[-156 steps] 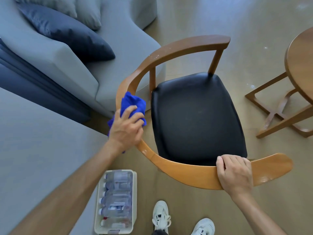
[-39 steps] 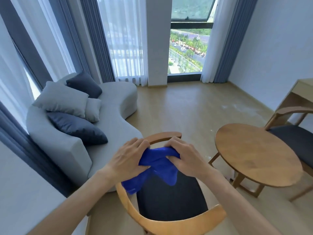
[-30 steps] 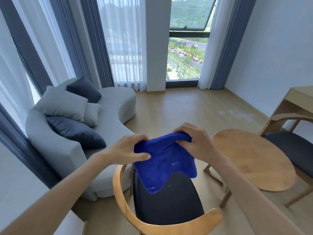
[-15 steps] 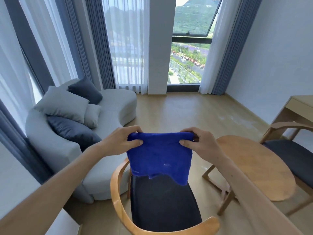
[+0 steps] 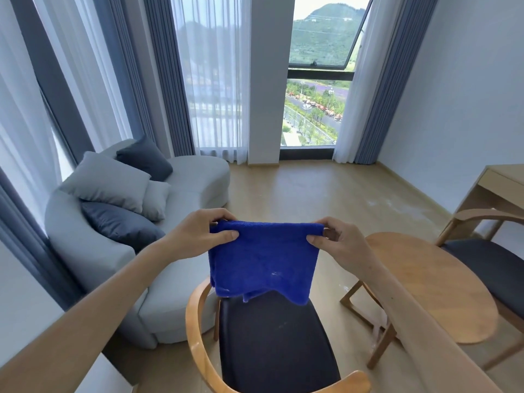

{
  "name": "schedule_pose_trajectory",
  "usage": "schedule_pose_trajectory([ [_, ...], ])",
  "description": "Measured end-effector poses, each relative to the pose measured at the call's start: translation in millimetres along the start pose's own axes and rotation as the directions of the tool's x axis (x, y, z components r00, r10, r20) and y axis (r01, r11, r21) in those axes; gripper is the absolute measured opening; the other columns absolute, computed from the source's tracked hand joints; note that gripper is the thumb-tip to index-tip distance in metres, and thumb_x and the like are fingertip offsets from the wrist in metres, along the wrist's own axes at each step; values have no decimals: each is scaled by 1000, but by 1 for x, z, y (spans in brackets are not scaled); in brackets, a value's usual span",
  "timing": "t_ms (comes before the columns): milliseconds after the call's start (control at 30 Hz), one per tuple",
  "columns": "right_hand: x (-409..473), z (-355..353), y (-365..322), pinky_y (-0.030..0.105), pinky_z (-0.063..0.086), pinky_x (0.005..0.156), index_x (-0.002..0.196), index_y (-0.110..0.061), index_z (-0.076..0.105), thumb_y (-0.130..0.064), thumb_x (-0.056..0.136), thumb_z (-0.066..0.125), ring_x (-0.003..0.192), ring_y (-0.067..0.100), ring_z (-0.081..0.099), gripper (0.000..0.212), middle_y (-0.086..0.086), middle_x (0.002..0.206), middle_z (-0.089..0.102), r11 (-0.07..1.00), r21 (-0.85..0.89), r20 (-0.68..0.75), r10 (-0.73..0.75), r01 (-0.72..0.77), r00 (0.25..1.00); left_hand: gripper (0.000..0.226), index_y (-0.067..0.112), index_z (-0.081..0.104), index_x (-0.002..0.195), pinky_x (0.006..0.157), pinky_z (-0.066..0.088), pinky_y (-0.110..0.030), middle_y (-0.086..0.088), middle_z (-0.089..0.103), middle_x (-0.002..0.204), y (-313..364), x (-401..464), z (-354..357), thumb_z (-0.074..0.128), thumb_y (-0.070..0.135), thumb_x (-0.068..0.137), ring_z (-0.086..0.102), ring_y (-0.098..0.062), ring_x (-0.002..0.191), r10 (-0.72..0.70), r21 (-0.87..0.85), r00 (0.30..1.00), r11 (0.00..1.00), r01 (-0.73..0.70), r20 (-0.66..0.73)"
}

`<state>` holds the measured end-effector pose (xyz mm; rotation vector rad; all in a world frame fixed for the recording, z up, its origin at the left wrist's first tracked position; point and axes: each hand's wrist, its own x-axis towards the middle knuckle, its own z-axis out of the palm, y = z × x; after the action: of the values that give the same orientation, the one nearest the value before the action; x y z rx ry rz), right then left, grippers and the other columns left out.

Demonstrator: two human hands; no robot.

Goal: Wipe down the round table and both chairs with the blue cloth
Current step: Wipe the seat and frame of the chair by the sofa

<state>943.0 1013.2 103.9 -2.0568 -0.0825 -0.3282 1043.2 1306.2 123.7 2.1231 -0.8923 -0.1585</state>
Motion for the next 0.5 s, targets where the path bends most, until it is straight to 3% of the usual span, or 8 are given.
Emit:
schedule_pose_trajectory([
  [133,-1,2,0,44,56,79,94,-14,65,-7,89,64,84,20,65,9,-1,87,69,997,-69,-11,-30,29,1000,17,28,62,105,68,50,-13,15,65,94,5,3,5,54,16,96,61,-1,87,20,128,999,991,-25,46],
  [233,-2,7,-1,36,56,79,95,-25,64,-7,89,62,85,15,64,19,-10,88,68,994,-96,-22,-53,51,998,23,32,54,93,60,42,-11,20,56,87,10,7,15,40,14,92,56,2,81,21,286,994,957,-52,109],
  [400,-7,10,-2,25,55,77,97,-40,61,-5,89,61,87,8,63,36,-18,89,67,990,-123,-25,-78,74,997,14,31,38,72,64,33,-25,10,49,71,13,7,24,28,29,81,48,-10,67,-8,321,994,947,-27,108],
  [500,-9,11,-3,22,54,75,95,-41,61,-3,88,61,87,7,63,38,-21,88,67,990,-118,-39,-82,77,996,28,34,37,71,59,32,-15,14,48,65,12,4,28,40,50,94,49,-7,59,70,413,992,904,-109,109],
])
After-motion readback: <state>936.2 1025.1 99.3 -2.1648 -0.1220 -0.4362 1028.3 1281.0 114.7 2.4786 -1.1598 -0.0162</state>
